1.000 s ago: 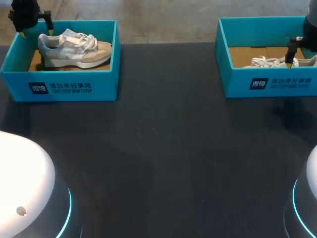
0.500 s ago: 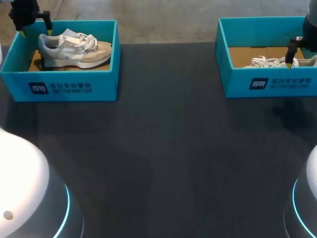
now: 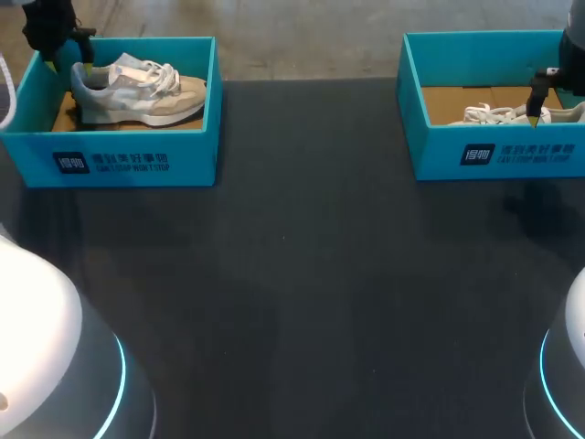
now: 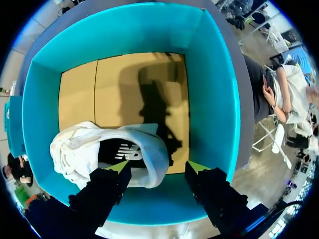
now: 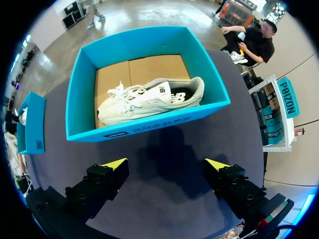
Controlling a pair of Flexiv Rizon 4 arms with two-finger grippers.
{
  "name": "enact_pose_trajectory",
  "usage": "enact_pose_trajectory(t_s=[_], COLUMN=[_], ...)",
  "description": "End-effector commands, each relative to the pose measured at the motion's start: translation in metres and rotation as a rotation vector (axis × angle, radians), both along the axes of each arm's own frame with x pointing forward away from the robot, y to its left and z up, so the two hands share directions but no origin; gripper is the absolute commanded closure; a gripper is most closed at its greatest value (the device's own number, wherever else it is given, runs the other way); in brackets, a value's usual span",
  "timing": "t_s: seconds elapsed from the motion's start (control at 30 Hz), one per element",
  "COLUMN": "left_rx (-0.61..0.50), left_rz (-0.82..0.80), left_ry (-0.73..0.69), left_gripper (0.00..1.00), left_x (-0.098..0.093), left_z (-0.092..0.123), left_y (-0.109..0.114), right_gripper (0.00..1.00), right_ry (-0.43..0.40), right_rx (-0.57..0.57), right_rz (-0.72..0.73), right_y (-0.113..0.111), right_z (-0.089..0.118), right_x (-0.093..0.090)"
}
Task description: Take the shoe out of the shoebox, open the shoe tongue, remove and reinsert the insole, then place the shoe into the shoebox
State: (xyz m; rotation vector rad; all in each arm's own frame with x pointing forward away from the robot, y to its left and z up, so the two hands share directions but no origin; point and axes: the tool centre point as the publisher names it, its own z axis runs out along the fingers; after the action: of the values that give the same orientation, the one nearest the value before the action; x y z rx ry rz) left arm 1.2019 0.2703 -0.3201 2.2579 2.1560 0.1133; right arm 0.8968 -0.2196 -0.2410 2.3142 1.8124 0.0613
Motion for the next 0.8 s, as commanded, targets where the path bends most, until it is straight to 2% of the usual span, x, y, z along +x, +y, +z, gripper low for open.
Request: enact_pose_trajectory(t_s=[0.03, 0.23, 0.4, 0.53, 0.7, 0.8], left_rx=[-0.009, -0.019, -0.041, -0.04, -0.05, -0.048], left_rz=[-0.036, -0.079, -0.095, -0.104, -0.11, -0.117], left_ry=[0.018, 0.029, 0.038, 0.04, 0.046, 0.051], left_gripper=[0.28, 0.33, 0.29, 0.31, 0.43, 0.47], left_x=[0.007, 0.01, 0.011, 0.011, 0.011, 0.011], left_z=[-0.011, -0.021, -0.029, -0.036, -0.041, -0.044], left_y=[0.003, 0.006, 0.003, 0.004, 0.005, 0.005], right_gripper=[0.0, 0.0, 0.0, 0.0, 0.0, 0.0], right_ry=[-0.001, -0.001, -0.001, -0.001, -0.001, -0.001], right_rx=[0.001, 0.001, 0.001, 0.001, 0.001, 0.001], right_rz=[-0.001, -0.001, -0.001, -0.001, -0.001, -0.001], right_y=[0.0, 0.0, 0.0, 0.0, 0.0, 0.0], right_z=[0.0, 0.0, 0.0, 0.0, 0.0, 0.0], right_x=[0.0, 0.0, 0.0, 0.0, 0.0, 0.0])
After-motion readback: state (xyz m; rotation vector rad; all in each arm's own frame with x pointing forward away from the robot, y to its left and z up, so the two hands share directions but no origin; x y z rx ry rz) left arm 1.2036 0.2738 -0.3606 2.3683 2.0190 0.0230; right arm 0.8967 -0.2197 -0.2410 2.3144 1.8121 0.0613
